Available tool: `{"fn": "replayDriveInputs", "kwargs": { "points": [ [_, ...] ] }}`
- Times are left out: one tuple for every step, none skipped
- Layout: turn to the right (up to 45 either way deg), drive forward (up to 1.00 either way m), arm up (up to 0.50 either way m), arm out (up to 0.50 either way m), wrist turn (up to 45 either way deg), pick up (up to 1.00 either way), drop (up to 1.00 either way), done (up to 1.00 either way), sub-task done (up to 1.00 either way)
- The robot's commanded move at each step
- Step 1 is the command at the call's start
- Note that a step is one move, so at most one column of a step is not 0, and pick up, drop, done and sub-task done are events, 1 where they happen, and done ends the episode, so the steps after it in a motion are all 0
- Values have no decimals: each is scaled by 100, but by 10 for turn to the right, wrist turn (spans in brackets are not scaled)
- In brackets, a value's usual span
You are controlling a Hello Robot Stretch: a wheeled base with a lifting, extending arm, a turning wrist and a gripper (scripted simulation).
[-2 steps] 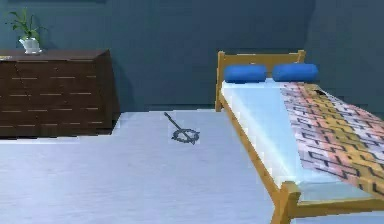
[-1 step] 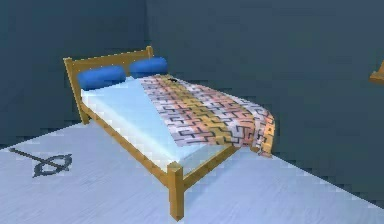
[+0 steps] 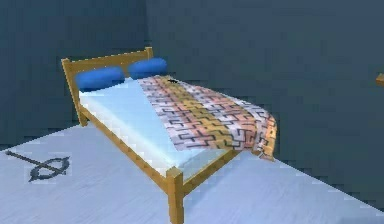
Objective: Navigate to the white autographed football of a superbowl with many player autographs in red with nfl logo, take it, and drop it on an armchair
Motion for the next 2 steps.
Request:
{"fn": "replayDriveInputs", "kwargs": {
  "points": [
    [-450,0,0,0,0,0,0,0,0],
    [-330,0,0,0,0,0,0,0,0]
  ]
}}
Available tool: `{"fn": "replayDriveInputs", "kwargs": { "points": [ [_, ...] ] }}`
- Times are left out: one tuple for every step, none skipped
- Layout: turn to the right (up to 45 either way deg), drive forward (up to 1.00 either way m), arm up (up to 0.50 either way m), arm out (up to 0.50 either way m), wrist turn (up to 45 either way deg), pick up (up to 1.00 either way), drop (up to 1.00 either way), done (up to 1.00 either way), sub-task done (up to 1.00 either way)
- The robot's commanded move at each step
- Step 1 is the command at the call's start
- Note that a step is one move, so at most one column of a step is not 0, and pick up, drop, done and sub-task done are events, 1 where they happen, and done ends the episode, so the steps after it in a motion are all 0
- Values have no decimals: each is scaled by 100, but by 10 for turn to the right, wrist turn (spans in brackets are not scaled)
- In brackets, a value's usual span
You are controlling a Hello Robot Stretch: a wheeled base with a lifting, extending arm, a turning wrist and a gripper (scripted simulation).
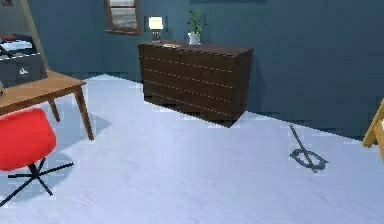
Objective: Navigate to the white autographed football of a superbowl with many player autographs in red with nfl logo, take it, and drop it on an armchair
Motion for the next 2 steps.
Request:
{"fn": "replayDriveInputs", "kwargs": {
  "points": [
    [0,30,0,0,0,0,0,0,0],
    [-450,0,0,0,0,0,0,0,0]
  ]
}}
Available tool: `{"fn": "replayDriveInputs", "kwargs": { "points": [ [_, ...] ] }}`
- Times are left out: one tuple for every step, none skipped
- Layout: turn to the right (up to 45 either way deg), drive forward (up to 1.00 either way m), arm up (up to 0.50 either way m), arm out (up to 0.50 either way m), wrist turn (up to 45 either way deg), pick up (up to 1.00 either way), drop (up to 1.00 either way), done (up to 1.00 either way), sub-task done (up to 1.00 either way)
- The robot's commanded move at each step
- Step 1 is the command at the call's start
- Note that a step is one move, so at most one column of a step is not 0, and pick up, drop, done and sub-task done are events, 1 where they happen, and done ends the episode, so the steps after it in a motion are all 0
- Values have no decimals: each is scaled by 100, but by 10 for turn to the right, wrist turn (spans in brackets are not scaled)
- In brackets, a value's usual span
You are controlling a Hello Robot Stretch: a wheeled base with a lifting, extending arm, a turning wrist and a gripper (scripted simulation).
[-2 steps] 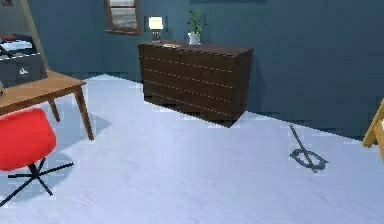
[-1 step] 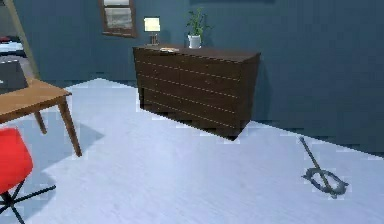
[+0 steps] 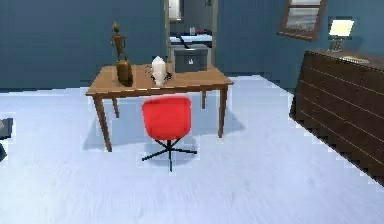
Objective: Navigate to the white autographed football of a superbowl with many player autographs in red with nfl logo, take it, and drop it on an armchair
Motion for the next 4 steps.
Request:
{"fn": "replayDriveInputs", "kwargs": {
  "points": [
    [-210,0,0,0,0,0,0,0,0],
    [0,60,0,0,0,0,0,0,0],
    [-90,0,0,0,0,0,0,0,0],
    [0,45,0,0,0,0,0,0,0]
  ]
}}
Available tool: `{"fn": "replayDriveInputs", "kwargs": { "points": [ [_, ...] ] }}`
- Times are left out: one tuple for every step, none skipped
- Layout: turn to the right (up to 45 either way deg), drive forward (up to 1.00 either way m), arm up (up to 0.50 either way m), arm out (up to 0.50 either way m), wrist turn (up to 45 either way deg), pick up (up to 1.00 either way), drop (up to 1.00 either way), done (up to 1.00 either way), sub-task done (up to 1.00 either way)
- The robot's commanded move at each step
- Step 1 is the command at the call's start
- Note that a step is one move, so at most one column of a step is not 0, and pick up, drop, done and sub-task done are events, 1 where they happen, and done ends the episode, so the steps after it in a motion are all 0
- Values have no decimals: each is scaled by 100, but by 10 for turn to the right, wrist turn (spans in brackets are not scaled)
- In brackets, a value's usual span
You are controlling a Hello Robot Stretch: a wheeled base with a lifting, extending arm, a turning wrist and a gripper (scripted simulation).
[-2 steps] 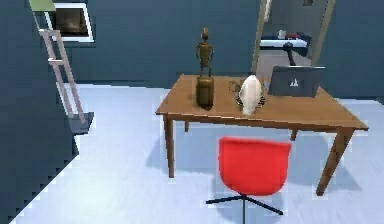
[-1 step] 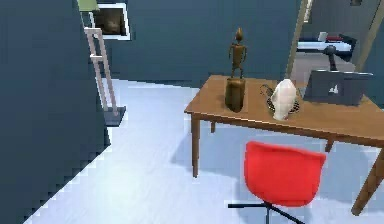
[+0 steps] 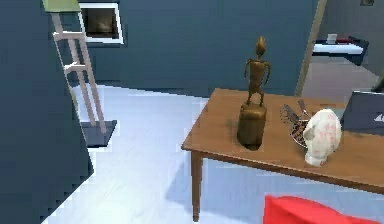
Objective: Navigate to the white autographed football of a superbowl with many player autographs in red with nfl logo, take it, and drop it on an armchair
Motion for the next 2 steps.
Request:
{"fn": "replayDriveInputs", "kwargs": {
  "points": [
    [-450,0,0,0,0,0,0,0,0],
    [450,0,0,0,0,0,0,0,0]
  ]
}}
